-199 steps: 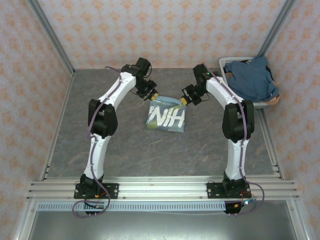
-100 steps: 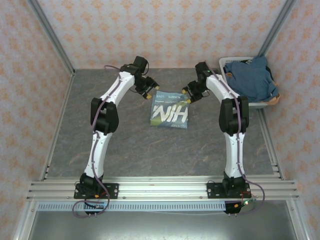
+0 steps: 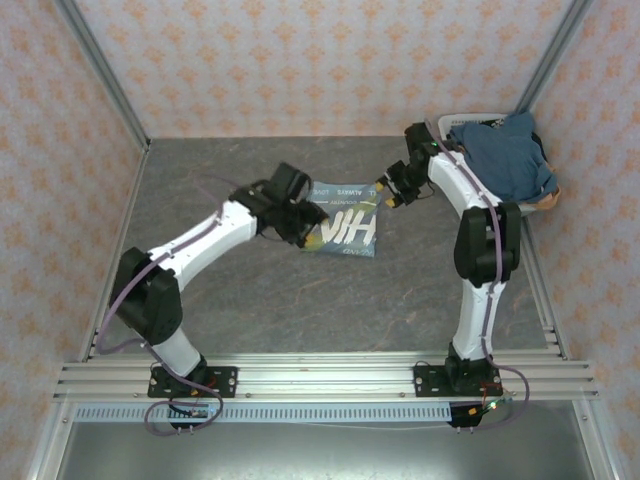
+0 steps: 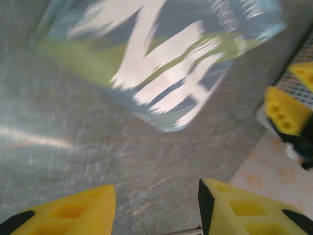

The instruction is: Fold and stack the t-shirts

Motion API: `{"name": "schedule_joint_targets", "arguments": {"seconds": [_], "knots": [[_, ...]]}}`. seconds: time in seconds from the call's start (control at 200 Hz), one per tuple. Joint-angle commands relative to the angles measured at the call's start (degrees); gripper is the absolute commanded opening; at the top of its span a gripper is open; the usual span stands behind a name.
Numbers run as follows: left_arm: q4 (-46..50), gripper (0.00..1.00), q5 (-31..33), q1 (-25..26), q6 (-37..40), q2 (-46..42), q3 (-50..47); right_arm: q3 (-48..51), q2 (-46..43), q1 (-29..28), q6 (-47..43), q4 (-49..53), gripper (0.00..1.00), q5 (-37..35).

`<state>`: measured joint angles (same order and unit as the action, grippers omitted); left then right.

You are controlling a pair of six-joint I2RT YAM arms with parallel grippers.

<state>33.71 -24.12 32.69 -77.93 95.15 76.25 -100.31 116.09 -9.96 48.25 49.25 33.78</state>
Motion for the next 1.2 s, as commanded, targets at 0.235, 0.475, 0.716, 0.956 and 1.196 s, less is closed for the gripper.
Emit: {"name": "schedule_joint_targets", "arguments": {"seconds": [0.235,0.475,0.716,0.956,1.196], "knots": [[-22.9,0.48,7.4,8.0,-17.0,7.4,-5.1,-5.5,8.8,-2.2,-0.8,-5.7,0.17,9.4],[-26.1,0.48,9.6,10.7,-21.8,11.2,-6.9,-12.4,19.6,-1.8,0.4,-3.1,0.16,7.5],[-33.9,0.50,15.8,10.7,-26.3,13.0,-11.1,-11.0,21.6,-1.8,-0.6,-2.5,0.16,7.7],[-37.8,0.49,16.1,10.7,-27.4,19.6,-8.6,-10.2,21.3,-1.8,-0.9,-2.7,0.16,7.9],[-40.4,0.41,16.1,9.3,-25.7,25.2,-6.0,-10.1,20.3,-2.0,-0.9,-3.2,0.16,8.4]]}}
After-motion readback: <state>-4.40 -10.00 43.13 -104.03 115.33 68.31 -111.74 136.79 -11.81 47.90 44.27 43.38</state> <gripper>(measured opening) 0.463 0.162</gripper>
